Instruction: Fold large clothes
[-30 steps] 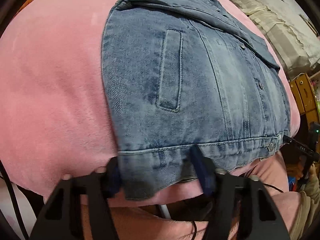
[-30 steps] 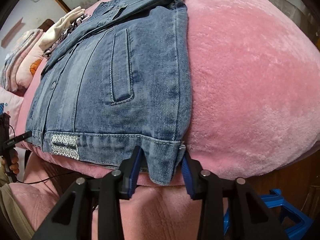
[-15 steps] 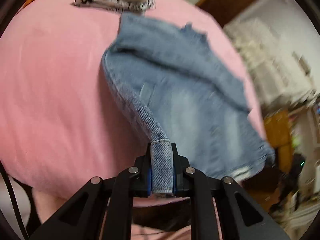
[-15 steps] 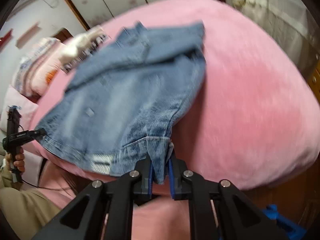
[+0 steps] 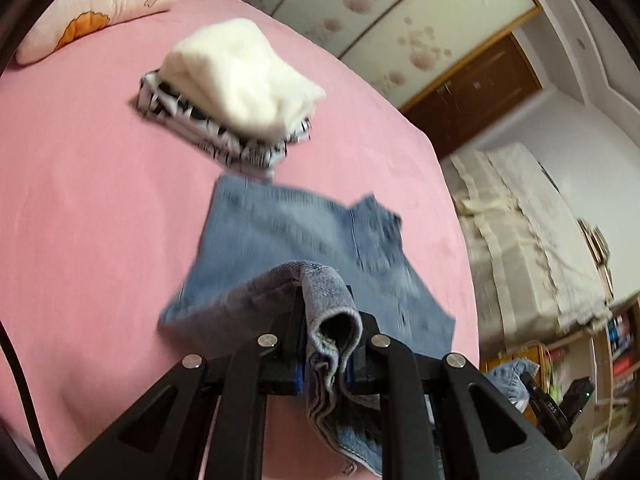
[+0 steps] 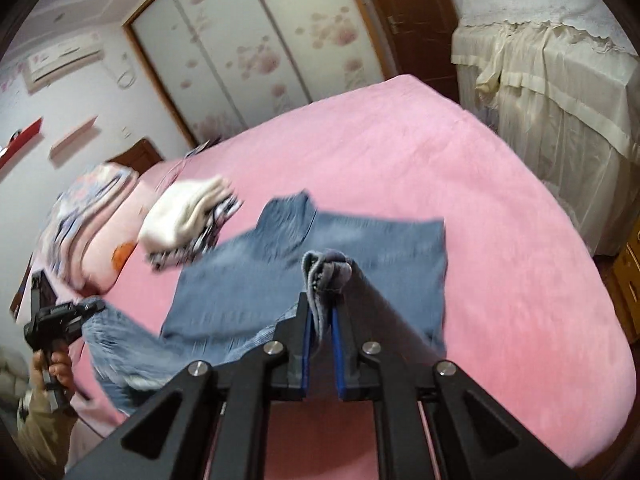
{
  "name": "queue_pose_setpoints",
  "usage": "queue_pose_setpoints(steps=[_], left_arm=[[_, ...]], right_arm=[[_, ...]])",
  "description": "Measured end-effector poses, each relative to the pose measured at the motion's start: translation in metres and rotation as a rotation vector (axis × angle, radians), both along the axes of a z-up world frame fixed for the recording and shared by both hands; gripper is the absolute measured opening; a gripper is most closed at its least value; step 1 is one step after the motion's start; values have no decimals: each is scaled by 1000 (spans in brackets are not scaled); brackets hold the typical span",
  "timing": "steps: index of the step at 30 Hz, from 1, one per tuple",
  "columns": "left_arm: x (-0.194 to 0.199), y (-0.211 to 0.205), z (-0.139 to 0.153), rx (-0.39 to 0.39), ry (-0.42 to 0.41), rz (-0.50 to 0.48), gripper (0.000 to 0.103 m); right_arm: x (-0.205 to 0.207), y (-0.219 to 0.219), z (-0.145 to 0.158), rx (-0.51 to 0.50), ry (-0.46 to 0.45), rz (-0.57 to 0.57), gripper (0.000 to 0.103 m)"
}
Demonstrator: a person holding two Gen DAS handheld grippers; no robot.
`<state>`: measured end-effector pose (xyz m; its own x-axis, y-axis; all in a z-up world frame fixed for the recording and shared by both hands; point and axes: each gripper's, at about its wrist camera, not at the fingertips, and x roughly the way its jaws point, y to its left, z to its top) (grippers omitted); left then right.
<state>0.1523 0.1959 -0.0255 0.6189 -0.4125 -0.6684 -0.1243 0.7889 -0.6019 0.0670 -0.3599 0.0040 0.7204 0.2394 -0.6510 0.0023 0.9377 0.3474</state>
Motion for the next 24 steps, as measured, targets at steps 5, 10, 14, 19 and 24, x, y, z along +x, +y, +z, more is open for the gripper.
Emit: queue_pose_setpoints(steps=[5, 10, 14, 19, 24], left_arm=[[84, -16, -30, 68, 19, 9, 12], [162, -35, -96, 167, 174, 10, 31], [184, -40, -117, 191, 183, -23, 50], [194, -37, -110, 257, 114, -85, 67], [198, -45, -119, 355, 88, -207, 67]], right_arm=[[96, -11, -14, -10, 5, -93, 6], [187, -18, -80, -17, 128, -204, 13], [225, -19, -128, -57, 254, -241, 15], [226, -23, -144, -52, 247, -217, 30], [230, -34, -155, -70, 267, -187, 34]])
